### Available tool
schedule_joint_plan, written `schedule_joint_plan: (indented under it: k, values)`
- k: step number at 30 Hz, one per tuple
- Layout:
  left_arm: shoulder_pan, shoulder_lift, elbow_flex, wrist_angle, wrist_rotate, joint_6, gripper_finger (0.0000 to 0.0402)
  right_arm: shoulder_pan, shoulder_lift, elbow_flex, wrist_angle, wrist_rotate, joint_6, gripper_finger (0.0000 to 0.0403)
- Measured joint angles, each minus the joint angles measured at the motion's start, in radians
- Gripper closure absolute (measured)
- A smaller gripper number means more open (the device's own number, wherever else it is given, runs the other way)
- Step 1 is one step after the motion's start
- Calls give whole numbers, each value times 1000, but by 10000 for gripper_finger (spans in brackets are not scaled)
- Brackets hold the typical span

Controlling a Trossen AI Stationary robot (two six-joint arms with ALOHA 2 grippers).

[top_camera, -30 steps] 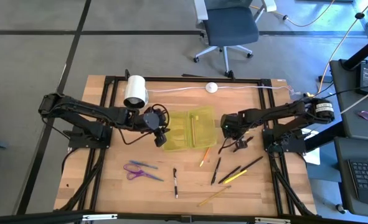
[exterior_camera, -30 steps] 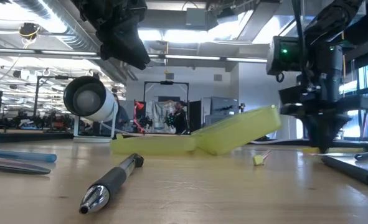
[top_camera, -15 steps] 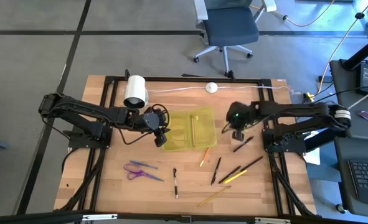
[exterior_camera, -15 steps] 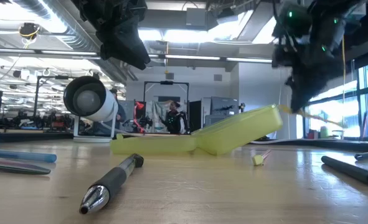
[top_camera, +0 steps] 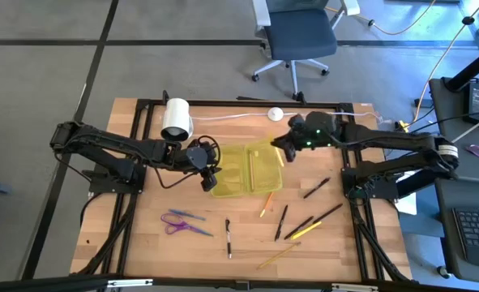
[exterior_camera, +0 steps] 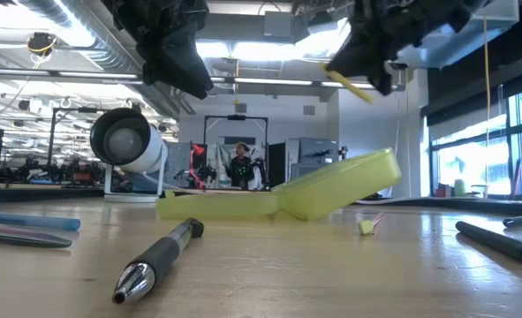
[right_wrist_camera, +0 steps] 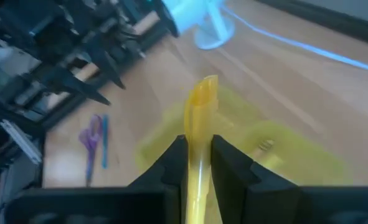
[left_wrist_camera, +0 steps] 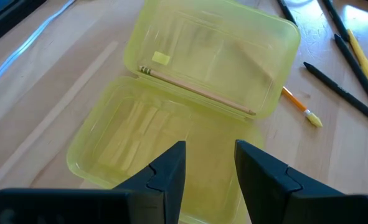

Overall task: Pick & place school supplies into a supply box
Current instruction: Put the yellow pen into the yellow supply box

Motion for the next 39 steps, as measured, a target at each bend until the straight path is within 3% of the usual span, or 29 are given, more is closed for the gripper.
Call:
schedule_joint_plan:
  k: [5,15,39]
  values:
    - [0,0,0,0,0,49,272,29,142,0,137,0,47,346]
    - [1,0,0,0,-1,51,272,31,346,0,147,8,155,345]
    - [1,0,0,0,-1,49,272,31,501,0,-3,146,127,344]
